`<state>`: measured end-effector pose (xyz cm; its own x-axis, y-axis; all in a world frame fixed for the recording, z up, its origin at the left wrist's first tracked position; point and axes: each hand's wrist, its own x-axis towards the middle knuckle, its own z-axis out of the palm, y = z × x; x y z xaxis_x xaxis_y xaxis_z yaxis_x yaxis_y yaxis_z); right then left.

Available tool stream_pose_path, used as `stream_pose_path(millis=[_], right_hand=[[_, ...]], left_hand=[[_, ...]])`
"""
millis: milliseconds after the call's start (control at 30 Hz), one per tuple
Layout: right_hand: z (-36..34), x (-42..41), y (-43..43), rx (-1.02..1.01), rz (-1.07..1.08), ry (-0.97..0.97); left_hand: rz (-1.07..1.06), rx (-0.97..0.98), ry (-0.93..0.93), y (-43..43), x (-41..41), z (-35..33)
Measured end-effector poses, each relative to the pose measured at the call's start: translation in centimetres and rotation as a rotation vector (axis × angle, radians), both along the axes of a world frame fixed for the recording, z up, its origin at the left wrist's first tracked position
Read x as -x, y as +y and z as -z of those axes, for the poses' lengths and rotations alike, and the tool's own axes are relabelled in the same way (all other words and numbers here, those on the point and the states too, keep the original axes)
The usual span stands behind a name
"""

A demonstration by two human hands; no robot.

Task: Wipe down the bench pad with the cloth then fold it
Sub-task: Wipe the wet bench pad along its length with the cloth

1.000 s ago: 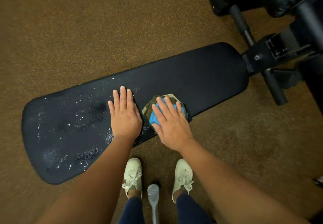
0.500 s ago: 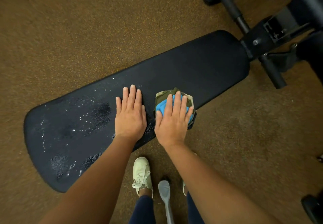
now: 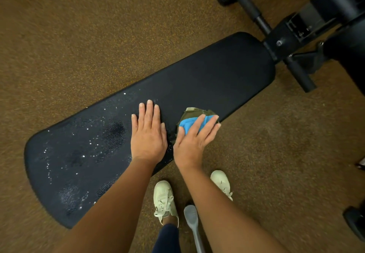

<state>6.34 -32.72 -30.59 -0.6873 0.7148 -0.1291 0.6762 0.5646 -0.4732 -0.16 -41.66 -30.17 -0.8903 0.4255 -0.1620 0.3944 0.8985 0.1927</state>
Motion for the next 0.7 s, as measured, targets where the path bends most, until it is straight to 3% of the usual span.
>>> stream_pose_path(millis=[267, 433, 533, 700], right_hand=[[0.8, 2.0, 2.5, 0.083, 0.269, 0.125], [-0.2, 0.5, -1.4, 0.175, 0.224, 0.147], [-0.2, 1.3, 1.2, 0.198, 0.234, 0.177], [-0.5, 3.5, 6.3, 0.259, 0.474, 0.197]], left_hand=[[0.007, -0.006, 0.007, 0.0, -0.1, 0.1], [0.01, -0.013, -0.004, -0.1, 0.0, 0.2], [0.014, -0.019, -0.003, -0.1, 0.0, 0.1], [0.018, -0.029, 0.003, -0.2, -0.2, 0.1]])
